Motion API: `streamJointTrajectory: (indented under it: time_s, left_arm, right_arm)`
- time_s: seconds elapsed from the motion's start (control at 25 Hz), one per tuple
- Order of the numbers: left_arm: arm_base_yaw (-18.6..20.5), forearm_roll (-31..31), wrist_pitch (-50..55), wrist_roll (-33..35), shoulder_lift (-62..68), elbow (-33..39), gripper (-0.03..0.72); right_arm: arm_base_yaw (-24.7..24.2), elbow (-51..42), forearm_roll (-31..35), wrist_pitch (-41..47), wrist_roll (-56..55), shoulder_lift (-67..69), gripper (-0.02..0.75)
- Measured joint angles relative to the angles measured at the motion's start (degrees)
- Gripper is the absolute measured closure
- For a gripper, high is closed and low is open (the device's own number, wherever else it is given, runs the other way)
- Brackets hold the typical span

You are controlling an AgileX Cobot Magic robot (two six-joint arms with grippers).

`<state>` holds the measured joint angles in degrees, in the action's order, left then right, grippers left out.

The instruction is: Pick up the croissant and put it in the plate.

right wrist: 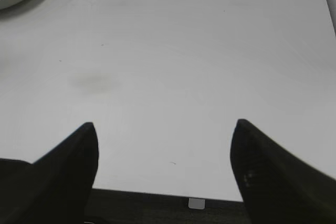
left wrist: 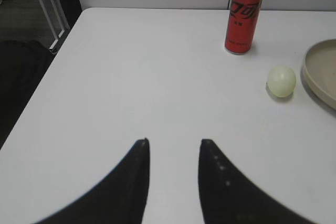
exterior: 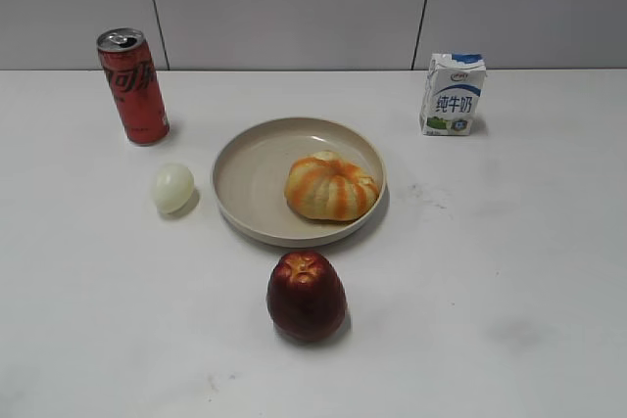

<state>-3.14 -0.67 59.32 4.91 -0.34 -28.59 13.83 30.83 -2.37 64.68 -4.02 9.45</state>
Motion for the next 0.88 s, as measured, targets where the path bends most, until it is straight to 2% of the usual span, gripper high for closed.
streamJointTrajectory:
  time_s: [0.88]
  left_arm:
    - [0.00,0.00,0.00,0.00,0.00,0.00,0.453]
  right_arm:
    - [0.00,-2.12,1.76,-4.47,2.80,-0.07,0.154]
